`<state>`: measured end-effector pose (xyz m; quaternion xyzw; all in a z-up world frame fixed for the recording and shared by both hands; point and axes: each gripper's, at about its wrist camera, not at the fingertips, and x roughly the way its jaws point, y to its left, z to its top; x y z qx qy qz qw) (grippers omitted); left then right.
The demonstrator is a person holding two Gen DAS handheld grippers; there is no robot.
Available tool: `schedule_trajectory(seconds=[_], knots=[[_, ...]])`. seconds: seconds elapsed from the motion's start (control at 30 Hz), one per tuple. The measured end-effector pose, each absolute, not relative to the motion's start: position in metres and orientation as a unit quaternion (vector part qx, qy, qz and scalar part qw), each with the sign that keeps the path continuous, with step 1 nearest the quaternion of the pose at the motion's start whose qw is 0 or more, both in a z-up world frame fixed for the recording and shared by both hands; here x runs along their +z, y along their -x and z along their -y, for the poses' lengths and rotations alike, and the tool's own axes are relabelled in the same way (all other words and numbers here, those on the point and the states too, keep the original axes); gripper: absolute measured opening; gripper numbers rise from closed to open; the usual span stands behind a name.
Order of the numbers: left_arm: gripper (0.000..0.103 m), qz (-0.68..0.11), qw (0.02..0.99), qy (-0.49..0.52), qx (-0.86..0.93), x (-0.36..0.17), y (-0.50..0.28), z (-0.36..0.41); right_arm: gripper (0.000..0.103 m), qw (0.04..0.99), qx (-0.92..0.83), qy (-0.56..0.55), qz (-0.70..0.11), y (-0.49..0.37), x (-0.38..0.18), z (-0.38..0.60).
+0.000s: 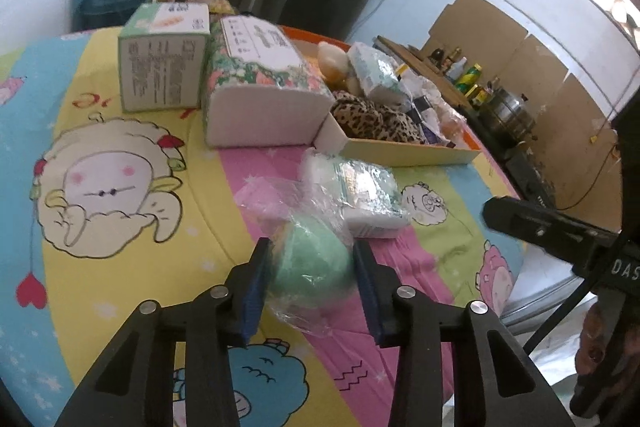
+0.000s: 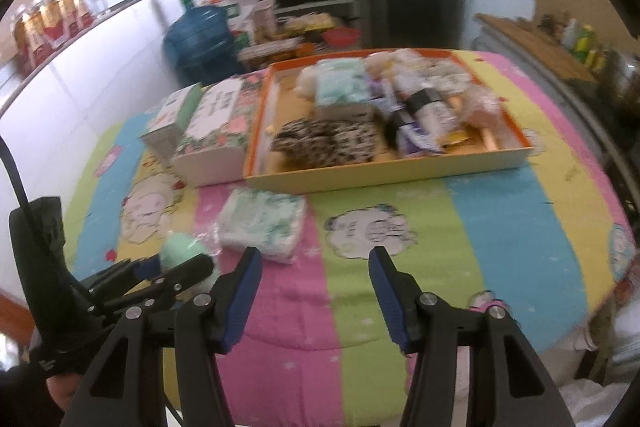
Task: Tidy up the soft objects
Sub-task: 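Close the left tool on the green ball in a clear plastic bag, then grasp the white tissue pack with the right tool while the left tool lifts the bagged ball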
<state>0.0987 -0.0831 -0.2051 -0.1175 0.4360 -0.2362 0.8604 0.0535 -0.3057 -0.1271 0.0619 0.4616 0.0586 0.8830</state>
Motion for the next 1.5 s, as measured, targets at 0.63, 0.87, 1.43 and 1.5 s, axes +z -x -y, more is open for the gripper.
schedule_trajectory(seconds=[0.63,0.87,1.43,1.5], knots=[[0.042,-0.387,0.896,0.163,-0.142,-0.172,-0.095,0.022,0.072,0.782,0.353,0.108,-0.502,-0.139,-0.164,0.273],[0.042,-0.385,0.899,0.177,-0.116,-0.171,-0.096,0.018,0.08,0.752,0.395,0.171,-0.5,-0.146,-0.175,0.259],[0.042,-0.377,0.901,0.195,-0.09,-0.168,-0.099,0.009,0.082,0.702,0.468,0.159,-0.513,-0.121,-0.164,0.237],[0.042,-0.374,0.902,0.196,-0.089,-0.167,-0.099,0.006,0.082,0.721,0.449,0.174,-0.498,-0.122,-0.159,0.237]])
